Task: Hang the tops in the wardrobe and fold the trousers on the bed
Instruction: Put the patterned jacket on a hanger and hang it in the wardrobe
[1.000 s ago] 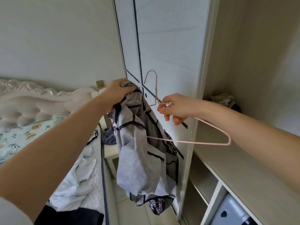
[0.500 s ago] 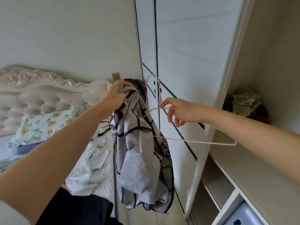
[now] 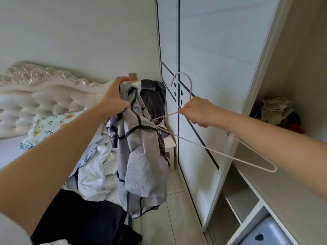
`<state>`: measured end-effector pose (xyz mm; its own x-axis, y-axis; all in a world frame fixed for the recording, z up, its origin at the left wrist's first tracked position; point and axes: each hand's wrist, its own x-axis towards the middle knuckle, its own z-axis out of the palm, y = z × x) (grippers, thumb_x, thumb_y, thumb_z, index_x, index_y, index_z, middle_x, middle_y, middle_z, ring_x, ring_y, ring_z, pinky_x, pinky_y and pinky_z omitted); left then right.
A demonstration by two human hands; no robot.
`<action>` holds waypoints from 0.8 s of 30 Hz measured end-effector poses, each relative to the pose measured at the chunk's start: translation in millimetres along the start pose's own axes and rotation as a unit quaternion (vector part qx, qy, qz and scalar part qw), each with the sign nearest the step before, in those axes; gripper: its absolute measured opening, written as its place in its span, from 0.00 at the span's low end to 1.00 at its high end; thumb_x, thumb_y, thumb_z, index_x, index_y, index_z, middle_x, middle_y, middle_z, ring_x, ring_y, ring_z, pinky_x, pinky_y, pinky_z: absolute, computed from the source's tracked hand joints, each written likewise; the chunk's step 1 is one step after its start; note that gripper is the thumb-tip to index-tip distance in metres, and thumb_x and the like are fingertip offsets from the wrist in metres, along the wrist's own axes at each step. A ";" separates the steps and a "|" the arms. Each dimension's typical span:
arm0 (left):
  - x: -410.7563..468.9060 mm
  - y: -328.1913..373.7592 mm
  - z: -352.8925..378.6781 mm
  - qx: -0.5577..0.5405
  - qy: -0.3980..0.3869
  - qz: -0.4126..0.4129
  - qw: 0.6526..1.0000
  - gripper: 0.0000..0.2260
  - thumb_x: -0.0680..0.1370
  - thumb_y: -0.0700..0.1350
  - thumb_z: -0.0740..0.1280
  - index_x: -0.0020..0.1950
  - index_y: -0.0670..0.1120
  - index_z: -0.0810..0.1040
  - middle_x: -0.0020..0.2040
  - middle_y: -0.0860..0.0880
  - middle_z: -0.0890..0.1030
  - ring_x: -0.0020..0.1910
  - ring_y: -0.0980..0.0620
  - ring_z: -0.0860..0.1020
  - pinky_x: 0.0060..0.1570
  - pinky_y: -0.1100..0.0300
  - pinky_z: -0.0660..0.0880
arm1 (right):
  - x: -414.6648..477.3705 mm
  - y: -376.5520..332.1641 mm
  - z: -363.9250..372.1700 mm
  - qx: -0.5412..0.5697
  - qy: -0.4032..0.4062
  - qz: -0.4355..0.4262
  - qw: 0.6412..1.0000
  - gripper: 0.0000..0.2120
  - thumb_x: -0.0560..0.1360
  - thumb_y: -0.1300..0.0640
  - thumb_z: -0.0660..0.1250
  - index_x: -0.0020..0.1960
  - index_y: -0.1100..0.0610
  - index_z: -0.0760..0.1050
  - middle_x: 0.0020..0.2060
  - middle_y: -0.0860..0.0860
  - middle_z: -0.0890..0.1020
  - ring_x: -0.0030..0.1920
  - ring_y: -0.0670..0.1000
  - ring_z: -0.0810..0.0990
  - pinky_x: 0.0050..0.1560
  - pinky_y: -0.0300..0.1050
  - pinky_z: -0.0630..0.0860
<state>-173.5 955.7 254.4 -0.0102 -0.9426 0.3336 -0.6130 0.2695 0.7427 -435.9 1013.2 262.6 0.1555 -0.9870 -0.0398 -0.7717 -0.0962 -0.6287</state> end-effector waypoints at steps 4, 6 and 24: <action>-4.4 -8.2 -11.5 0.064 -0.003 0.031 0.997 0.36 0.70 0.22 0.56 0.74 0.48 0.60 0.38 0.48 0.66 0.31 0.52 0.65 0.28 0.62 0.65 | -18.3 -7.1 -28.8 -0.003 -0.090 0.037 0.995 0.18 0.78 0.55 0.60 0.30 0.56 0.64 0.20 0.49 0.62 0.19 0.48 0.56 0.24 0.34 0.55; -6.6 -7.0 -13.7 0.061 -0.003 0.028 0.998 0.37 0.71 0.22 0.53 0.74 0.50 0.58 0.43 0.47 0.67 0.31 0.50 0.66 0.26 0.58 0.65 | -27.1 -8.4 -34.9 -0.051 -0.163 0.055 0.984 0.19 0.79 0.55 0.61 0.29 0.55 0.65 0.20 0.49 0.62 0.19 0.48 0.55 0.25 0.34 0.54; -25.3 13.9 -20.4 -0.182 0.080 -0.052 0.979 0.26 0.74 0.25 0.64 0.65 0.51 0.72 0.57 0.43 0.75 0.43 0.50 0.78 0.38 0.59 0.78 | -33.8 1.9 -0.5 0.091 0.030 -0.065 0.993 0.20 0.78 0.55 0.61 0.30 0.53 0.60 0.22 0.49 0.63 0.21 0.49 0.58 0.22 0.35 0.58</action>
<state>-165.7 987.4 268.1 0.1788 -0.9337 0.3101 -0.2815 0.2535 0.9255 -442.9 1046.3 263.1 0.2057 -0.9742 0.0932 -0.6218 -0.2037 -0.7562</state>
